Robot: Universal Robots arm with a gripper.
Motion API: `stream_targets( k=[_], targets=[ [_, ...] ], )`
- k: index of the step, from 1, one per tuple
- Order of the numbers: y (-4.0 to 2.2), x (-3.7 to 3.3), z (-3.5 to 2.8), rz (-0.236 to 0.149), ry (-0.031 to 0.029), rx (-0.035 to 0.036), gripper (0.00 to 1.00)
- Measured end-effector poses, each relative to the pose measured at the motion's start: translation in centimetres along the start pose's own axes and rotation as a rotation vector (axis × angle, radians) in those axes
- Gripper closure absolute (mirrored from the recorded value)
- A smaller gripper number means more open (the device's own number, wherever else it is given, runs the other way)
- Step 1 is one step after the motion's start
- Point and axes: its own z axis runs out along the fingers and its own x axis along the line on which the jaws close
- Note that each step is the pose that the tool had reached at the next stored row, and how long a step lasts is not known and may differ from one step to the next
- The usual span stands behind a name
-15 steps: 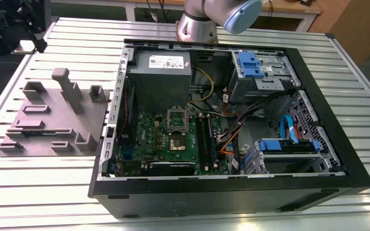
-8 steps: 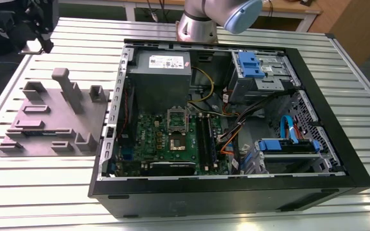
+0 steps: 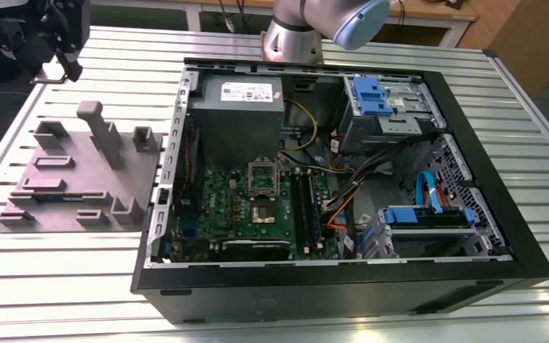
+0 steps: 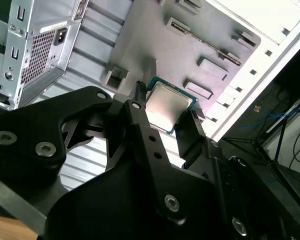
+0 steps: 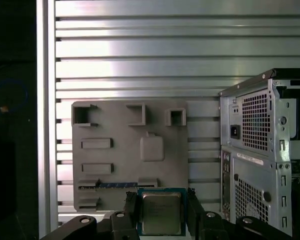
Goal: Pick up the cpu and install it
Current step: 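Pick up the cpu and move it towards the insertion slot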
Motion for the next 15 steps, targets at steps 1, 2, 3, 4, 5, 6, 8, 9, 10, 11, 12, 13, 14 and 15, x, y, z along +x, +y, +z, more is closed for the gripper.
stream_targets(
  k=[1,2,3,4,5,6,8,9,10,11,12,13,14,15],
  targets=[
    [-0.14,-0.01,0.00,0.000,0.0000,0.0006,0.52],
    [-0.24,-0.04,-0.01,0.001,0.0002,0.0013,0.52],
    [-0.27,-0.16,0.01,0.001,0.0000,0.0013,0.52],
    [-0.28,-0.35,0.01,0.001,0.0001,0.0015,0.52],
    [-0.28,-0.67,0.01,0.002,0.0001,0.0016,0.52],
    [-0.27,-1.04,0.03,0.001,0.0000,0.0015,0.52],
    [-0.24,-1.85,0.05,0.001,0.0000,0.0014,0.52],
    [-0.23,-2.30,0.06,0.002,0.0000,0.0015,0.52],
    [-0.22,-2.71,0.06,0.002,0.0002,0.0016,0.52],
    [-0.20,-3.13,0.08,0.002,0.0001,0.0015,0.52],
    [-0.19,-3.57,0.10,0.002,0.0000,0.0014,0.52],
    [-0.18,-3.97,0.11,0.001,-0.0001,0.0014,0.52],
    [-0.16,-4.34,0.11,0.001,0.0000,0.0014,0.52],
    [-0.15,-4.64,0.12,0.002,0.0001,0.0015,0.52]
  ],
)
